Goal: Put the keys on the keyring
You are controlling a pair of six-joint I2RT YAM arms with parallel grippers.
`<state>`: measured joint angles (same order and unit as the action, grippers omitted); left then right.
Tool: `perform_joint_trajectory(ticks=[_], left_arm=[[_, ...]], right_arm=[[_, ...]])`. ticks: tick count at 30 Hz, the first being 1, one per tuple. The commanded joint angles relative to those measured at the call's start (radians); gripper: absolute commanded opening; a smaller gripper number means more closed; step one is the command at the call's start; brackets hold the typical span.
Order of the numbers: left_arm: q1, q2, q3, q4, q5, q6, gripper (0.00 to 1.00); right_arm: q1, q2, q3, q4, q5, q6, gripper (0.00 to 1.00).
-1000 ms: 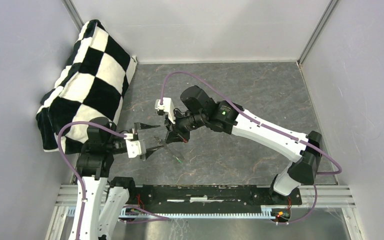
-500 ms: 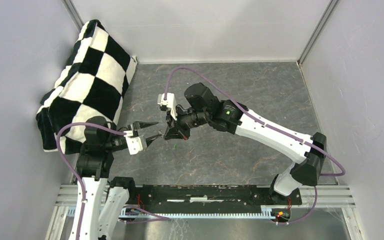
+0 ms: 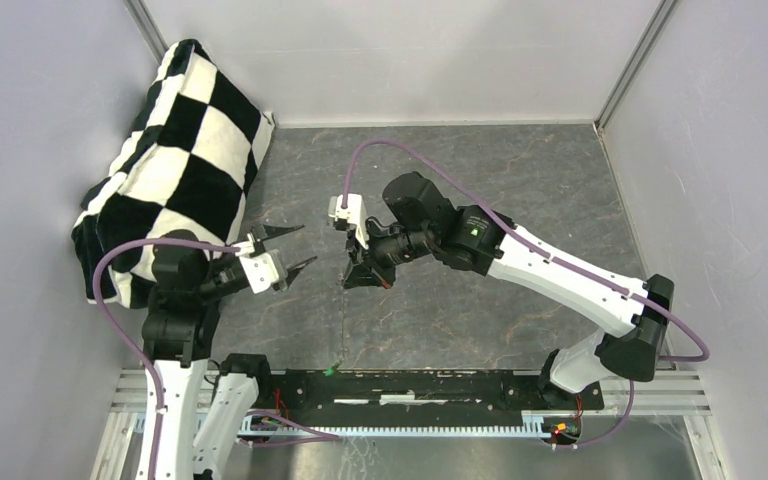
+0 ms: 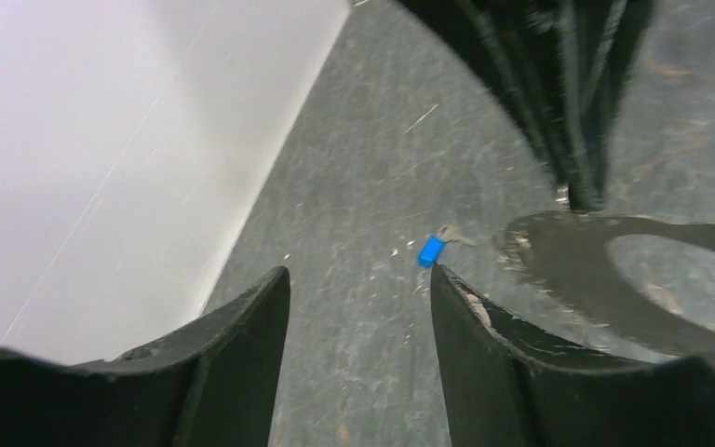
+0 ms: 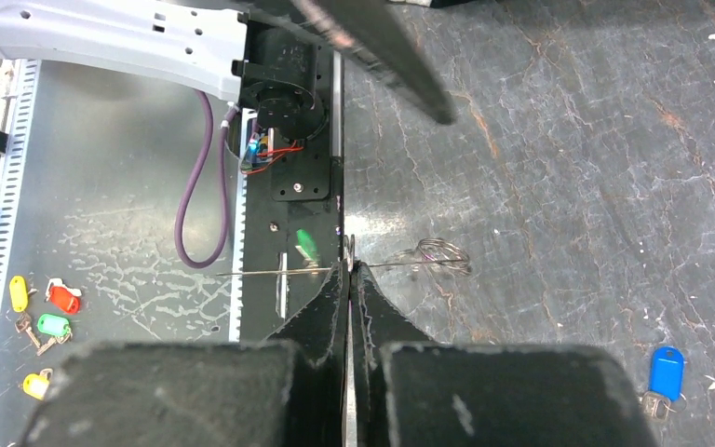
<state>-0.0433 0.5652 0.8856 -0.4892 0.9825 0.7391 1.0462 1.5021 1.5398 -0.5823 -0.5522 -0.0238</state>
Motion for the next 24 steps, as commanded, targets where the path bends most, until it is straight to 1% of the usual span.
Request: perform_joint_trajectory(ticks=[1, 4, 7, 9, 13, 18, 22, 24], left_arm=[[0.002, 0.035, 0.111, -0.239, 0.200, 0.081, 0.67], [0.001, 0.074, 0.140, -0.341, 0.274, 0.064, 0.68], [0.002, 0.118, 0.153, -0.424, 0.321, 0.031, 0.63], [-0.001, 0.149, 0.168, -0.511, 0.341, 0.074, 0.59], [-0.012, 0.196, 0.183, -0.662, 0.346, 0.182, 0.55], [-0.027, 0.227, 0.188, -0.684, 0.360, 0.200, 0.53], [-0.047, 0.241, 0.204, -0.683, 0.360, 0.189, 0.44], [-0.053, 0.245, 0.204, -0.684, 0.353, 0.195, 0.41]], right_arm=[[-0.005, -0.039, 0.009, 0.015, 0.003, -0.012, 0.00], [-0.005, -0.035, 0.009, 0.033, -0.003, -0.016, 0.00], [-0.005, -0.026, 0.022, 0.033, -0.005, -0.037, 0.00], [-0.005, -0.012, 0.044, 0.012, -0.003, -0.062, 0.00], [-0.004, -0.003, 0.062, 0.019, -0.006, -0.086, 0.00], [-0.005, -0.013, 0.026, 0.098, -0.019, -0.070, 0.00], [-0.006, -0.029, -0.032, 0.191, -0.019, -0.034, 0.00], [-0.008, -0.041, -0.070, 0.255, -0.026, -0.006, 0.00]])
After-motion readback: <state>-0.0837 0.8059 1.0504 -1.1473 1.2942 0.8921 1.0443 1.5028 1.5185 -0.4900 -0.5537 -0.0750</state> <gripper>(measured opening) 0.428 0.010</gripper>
